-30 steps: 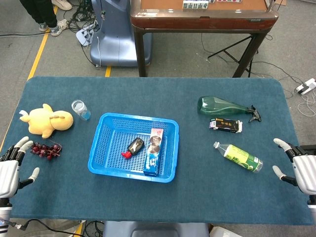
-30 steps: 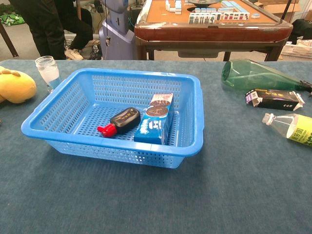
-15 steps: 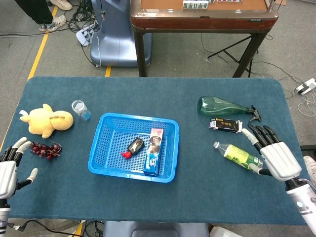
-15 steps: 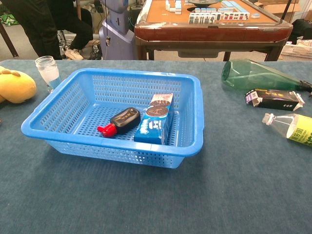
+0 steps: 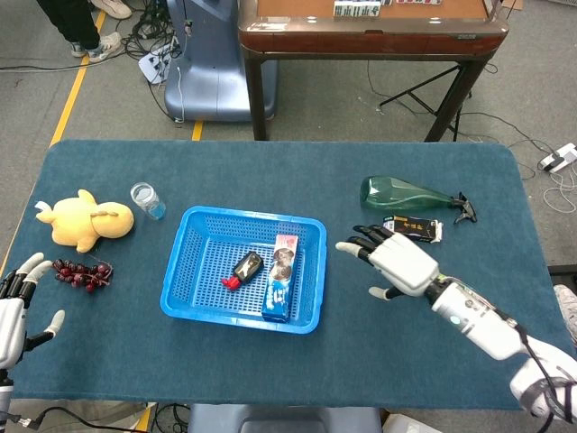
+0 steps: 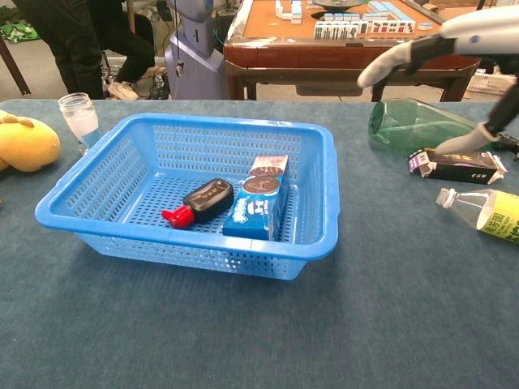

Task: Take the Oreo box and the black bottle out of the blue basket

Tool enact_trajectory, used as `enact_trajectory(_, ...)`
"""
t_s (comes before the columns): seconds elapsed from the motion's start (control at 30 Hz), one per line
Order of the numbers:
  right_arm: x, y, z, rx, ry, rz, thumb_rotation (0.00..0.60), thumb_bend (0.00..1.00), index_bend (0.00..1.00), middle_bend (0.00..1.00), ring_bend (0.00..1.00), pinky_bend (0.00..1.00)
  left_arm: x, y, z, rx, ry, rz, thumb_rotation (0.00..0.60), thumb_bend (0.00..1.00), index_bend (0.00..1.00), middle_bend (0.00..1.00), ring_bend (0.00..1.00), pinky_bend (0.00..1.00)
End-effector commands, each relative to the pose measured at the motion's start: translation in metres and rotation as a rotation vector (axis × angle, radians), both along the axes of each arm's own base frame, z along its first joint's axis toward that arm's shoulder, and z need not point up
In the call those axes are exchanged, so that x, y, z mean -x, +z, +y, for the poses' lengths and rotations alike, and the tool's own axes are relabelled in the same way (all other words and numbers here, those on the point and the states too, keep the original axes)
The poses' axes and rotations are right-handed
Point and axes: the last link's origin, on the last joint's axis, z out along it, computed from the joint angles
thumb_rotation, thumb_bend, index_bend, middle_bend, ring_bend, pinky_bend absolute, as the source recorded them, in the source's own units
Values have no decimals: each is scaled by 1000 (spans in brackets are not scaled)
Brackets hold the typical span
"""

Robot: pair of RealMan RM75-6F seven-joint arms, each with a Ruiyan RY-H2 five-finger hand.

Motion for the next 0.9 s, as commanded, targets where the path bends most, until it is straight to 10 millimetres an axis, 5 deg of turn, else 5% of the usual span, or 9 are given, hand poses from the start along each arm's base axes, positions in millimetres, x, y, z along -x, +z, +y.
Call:
enact_trajectory(0.03, -30, -28, -18, -72, 58, 0, 600, 169, 185, 199, 76, 143, -1, 1, -1, -1, 0, 1, 600, 326, 186, 103, 135, 256)
enact_trajectory(0.57, -85, -91, -44, -203, 177, 132, 600, 173, 202, 206, 76, 143, 0, 6, -1, -8, 10, 0, 600, 326, 187, 103, 135, 256)
enact_trajectory(0.9, -102, -106, -46, -244, 241, 234, 600, 181, 202, 206, 76, 143, 4, 8, -4, -20, 27, 3, 600, 326, 187, 103, 135, 256)
